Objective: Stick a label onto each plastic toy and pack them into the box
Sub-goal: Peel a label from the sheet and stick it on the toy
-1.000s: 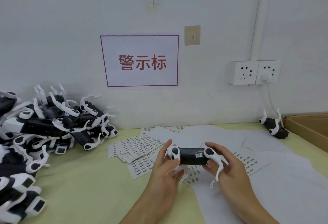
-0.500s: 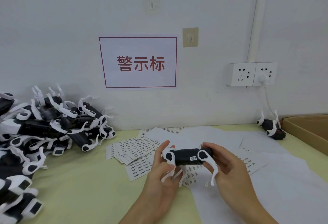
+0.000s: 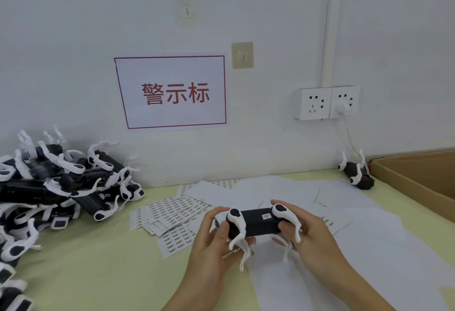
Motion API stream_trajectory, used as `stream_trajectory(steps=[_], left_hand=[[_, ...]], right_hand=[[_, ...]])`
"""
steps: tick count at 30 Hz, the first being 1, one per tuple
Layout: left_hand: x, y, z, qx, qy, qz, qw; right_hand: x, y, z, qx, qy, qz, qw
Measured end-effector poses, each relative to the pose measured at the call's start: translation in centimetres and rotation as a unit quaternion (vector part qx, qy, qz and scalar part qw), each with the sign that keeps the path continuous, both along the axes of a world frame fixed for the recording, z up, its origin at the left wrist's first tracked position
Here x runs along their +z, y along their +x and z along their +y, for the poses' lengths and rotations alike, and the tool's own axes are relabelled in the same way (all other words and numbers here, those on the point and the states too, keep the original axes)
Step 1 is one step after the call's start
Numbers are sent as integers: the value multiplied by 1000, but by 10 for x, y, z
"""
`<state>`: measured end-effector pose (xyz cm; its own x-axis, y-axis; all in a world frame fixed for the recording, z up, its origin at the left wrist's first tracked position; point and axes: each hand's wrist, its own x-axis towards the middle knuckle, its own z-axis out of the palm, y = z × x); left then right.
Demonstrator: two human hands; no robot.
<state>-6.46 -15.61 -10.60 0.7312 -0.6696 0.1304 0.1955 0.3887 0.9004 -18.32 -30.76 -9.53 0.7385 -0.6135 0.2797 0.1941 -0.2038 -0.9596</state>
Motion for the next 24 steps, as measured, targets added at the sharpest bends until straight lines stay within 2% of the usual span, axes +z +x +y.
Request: stream_trajectory(steps=[3, 6, 10, 12, 14, 16, 18, 21, 24], left_hand=[[2, -1, 1, 31, 15, 8, 999], [5, -2, 0, 38, 3, 11, 999], [20, -1, 0, 50, 20, -24, 998], [32, 1, 1, 36, 28, -68, 997], [44, 2, 0, 18, 39, -112, 993], [61, -1, -6, 4, 57, -157, 986], [79, -9, -21, -16, 74, -198, 977], [91, -26, -59, -29, 94, -210, 973], [91, -51, -108, -51, 96, -171, 979]], right_hand=[[2, -4, -1, 21, 49, -3, 999], [5, -7, -3, 31, 59, -2, 998], [11, -12, -8, 31, 81, -3, 996], [15, -17, -12, 79, 130, -16, 988], [20, -25, -17, 165, 209, -36, 963], [28, -35, -24, 245, 294, -43, 923], [36, -45, -32, 284, 328, -28, 901], [43, -65, -44, 239, 271, 17, 932], [45, -96, -59, 136, 273, -2, 952]])
